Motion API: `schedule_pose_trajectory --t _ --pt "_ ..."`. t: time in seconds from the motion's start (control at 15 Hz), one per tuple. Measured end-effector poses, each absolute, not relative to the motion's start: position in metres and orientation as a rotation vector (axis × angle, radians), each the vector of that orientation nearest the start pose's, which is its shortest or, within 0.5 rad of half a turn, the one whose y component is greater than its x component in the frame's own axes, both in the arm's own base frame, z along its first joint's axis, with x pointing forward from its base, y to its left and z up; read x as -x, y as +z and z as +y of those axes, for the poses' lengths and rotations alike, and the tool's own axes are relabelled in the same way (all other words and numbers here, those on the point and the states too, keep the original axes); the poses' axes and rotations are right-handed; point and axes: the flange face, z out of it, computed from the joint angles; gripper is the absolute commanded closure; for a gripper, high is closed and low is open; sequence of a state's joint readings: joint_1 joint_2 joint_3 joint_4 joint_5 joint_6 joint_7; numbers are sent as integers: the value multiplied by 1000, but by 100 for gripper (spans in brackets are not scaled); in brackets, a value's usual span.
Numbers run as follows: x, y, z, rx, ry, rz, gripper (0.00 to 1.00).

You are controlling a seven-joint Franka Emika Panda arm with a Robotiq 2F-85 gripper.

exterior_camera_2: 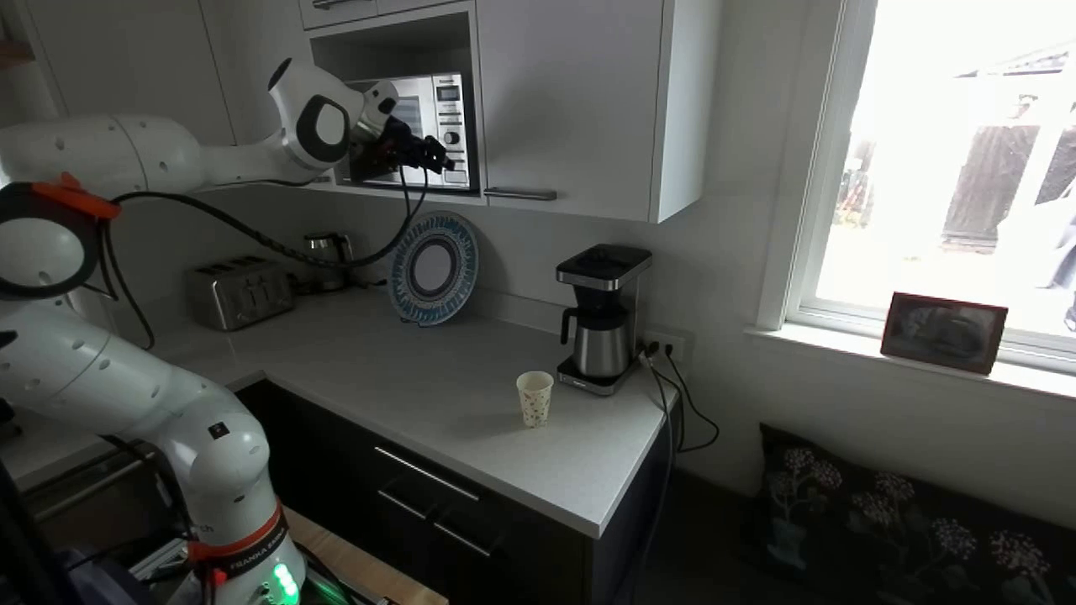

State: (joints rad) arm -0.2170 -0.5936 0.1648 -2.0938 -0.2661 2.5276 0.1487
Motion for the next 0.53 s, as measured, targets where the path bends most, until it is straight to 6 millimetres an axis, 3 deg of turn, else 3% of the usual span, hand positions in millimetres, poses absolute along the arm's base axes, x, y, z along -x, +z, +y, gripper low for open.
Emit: schedule_pose_trajectory --t 0.2,0.53 --pt "-399 772 13 3046 -1620 99 0" --pt "-379 789 21 3105 -1532 129 0"
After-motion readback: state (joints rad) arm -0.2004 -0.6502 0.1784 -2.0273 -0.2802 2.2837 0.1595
